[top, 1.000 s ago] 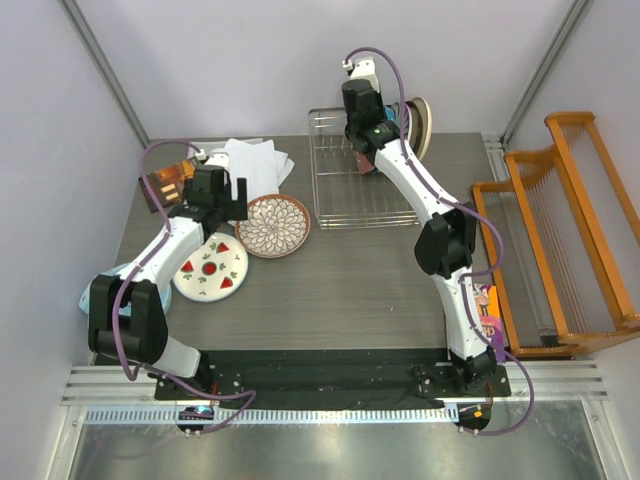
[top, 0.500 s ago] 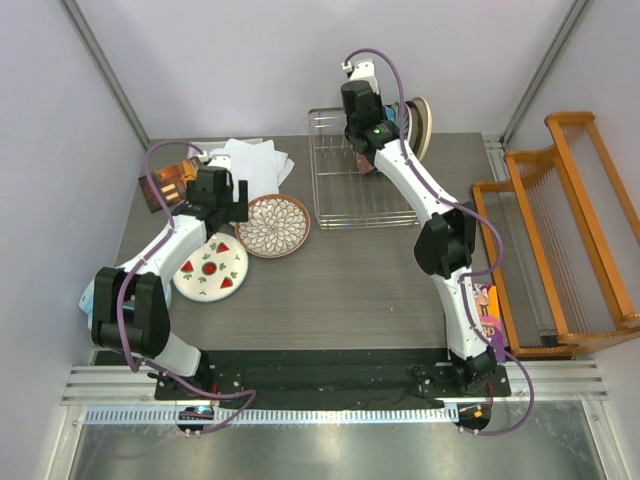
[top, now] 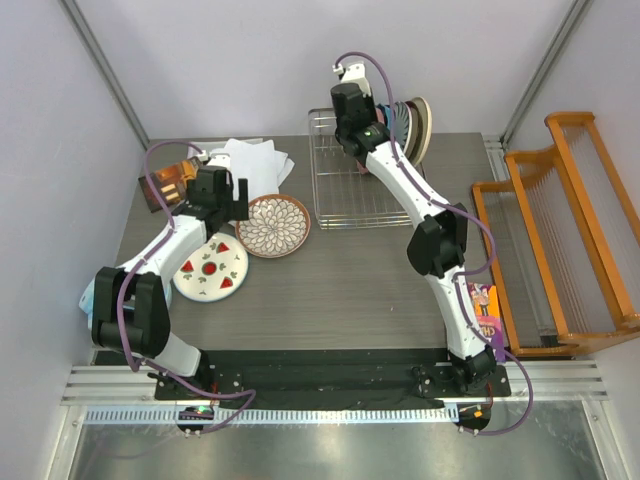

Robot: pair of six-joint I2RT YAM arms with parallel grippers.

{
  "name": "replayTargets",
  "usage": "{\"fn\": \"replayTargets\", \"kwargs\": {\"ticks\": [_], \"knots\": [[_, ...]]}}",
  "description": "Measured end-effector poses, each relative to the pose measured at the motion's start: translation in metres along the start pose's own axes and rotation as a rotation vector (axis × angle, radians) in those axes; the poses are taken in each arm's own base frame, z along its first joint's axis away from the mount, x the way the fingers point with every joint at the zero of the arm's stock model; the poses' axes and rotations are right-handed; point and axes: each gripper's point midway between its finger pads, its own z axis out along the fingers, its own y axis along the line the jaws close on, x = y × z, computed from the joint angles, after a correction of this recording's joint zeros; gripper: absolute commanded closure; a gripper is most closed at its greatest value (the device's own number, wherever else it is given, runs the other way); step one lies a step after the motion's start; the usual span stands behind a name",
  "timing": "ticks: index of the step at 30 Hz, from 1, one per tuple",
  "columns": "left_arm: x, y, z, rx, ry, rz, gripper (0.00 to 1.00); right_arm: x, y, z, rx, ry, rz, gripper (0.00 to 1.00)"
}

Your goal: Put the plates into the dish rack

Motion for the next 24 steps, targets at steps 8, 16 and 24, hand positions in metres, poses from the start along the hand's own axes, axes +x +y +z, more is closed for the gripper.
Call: {"fn": "replayTargets", "kwargs": {"ticks": [8, 16, 24], "knots": [[0.003, -0.001, 0.003, 0.0, 0.002, -0.012, 0.01, -0.002, 0.001, -0.003, 0.012, -0.008, -0.022, 0.99], [0.008, -0.003, 0.008, 0.001, 0.018, -0.016, 0.01, -0.013, 0.007, -0.008, 0.008, -0.045, -0.008, 0.99], [0.014, -0.005, 0.013, 0.008, 0.037, -0.013, 0.01, -0.016, 0.019, -0.016, -0.015, -0.056, -0.006, 0.99]]}}
